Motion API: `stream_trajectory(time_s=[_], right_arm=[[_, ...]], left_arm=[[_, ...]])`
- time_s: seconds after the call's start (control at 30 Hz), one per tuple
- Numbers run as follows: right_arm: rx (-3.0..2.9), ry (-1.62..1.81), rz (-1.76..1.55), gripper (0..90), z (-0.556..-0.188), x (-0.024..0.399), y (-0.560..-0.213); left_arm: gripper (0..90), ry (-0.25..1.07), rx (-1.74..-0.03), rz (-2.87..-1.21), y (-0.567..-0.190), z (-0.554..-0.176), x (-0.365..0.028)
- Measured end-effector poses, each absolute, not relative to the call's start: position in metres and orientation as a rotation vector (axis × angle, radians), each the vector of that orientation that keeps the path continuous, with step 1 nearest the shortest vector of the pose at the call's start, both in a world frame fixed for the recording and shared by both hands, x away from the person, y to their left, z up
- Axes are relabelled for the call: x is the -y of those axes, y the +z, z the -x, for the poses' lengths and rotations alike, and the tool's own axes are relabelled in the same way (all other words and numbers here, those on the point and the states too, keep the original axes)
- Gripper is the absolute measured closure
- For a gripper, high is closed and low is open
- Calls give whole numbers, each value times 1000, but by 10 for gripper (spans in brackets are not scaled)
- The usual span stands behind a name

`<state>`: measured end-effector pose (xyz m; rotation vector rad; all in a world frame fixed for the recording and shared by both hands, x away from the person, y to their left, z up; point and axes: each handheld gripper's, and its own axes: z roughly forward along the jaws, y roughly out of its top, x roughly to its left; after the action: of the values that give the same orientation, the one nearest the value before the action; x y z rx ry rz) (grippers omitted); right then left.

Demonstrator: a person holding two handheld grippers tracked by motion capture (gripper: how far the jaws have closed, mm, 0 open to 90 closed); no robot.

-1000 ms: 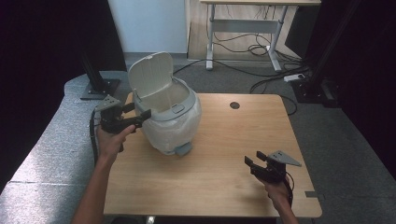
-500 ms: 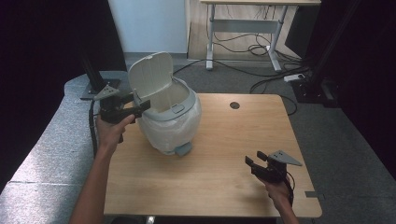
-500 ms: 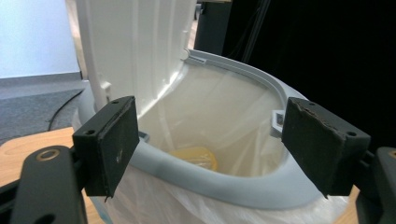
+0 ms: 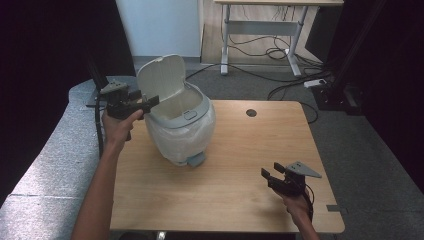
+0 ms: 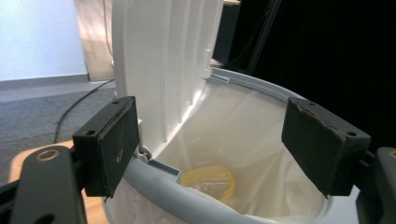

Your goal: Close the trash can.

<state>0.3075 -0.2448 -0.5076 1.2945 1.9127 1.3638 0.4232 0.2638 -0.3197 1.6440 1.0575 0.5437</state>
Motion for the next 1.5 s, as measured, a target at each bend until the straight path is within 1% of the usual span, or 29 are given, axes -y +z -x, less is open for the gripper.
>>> stream_trajectory(time_s=[0.1, 0.2, 0.33, 0.47, 0.6, 0.63, 0.73, 0.83, 0.9, 1.13, 1.37, 1.5], right_arm=[[-1920, 1357, -1293, 378, -308, 244, -509], [-1918, 1360, -1294, 378, -308, 244, -509], [-1920, 1357, -1298, 378, -308, 244, -510], [-1921, 1355, -1302, 377, -308, 243, -511], [-1920, 1352, -1304, 377, -309, 244, -511], [-1918, 1351, -1305, 377, -309, 244, -511], [-1911, 1351, -1317, 376, -309, 247, -511], [-1908, 1355, -1320, 377, -309, 248, -510], [-1908, 1356, -1316, 377, -308, 247, -510], [-1921, 1354, -1304, 376, -307, 242, -511], [-1921, 1353, -1306, 376, -307, 242, -511], [-1923, 1352, -1306, 375, -307, 242, -511]], left_arm=[[188, 534, -1045, -1624, -319, -419, -265], [189, 550, -1046, -1624, -320, -415, -268], [190, 570, -1070, -1621, -320, -418, -273], [188, 551, -1082, -1611, -318, -430, -278], [187, 491, -1047, -1606, -313, -437, -274], [186, 476, -1038, -1603, -311, -438, -273], [187, 511, -1036, -1630, -310, -436, -268], [191, 478, -1022, -1637, -312, -429, -267], [185, 450, -1000, -1645, -313, -423, -263], [173, 419, -955, -1681, -322, -411, -248], [169, 403, -973, -1722, -332, -419, -227], [173, 476, -994, -1748, -339, -424, -213]])
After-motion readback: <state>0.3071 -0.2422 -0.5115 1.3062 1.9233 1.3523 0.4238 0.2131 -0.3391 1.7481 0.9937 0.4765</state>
